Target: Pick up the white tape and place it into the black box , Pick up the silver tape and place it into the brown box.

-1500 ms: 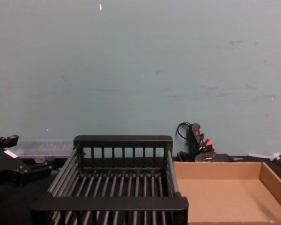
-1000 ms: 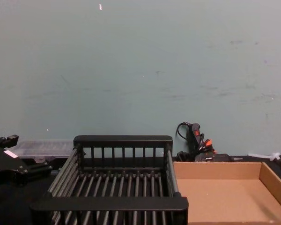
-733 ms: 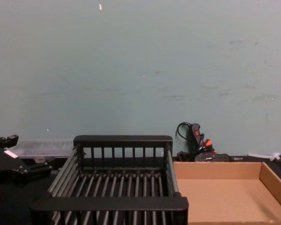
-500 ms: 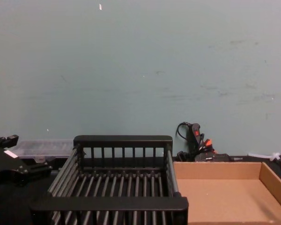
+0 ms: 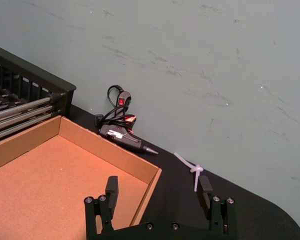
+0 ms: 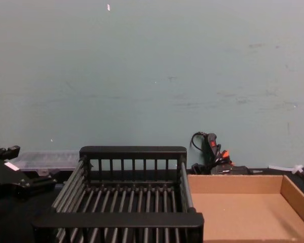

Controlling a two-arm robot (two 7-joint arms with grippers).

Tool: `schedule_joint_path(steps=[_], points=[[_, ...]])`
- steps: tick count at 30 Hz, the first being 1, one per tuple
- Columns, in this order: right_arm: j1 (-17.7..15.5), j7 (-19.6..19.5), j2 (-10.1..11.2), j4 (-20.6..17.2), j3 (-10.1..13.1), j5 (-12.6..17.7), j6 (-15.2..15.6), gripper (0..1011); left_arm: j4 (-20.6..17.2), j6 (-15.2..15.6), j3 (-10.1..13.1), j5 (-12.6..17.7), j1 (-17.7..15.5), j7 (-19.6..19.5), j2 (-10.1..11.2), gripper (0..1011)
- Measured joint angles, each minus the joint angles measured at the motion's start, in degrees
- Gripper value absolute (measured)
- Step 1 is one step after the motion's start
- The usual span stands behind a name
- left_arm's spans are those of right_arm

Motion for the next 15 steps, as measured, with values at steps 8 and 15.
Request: schedule_joint_path(steps=[8,15], points=[[0.0,0.0,0.0,0.0,0.0,0.0,0.0,1002,0.0,0.0,0.0,0.0,0.0,0.0,0.0,1001],[0.0,0.0,0.0,0.0,0.0,0.0,0.0,1002,0.0,0.0,0.0,0.0,0.0,0.0,0.0,1001]])
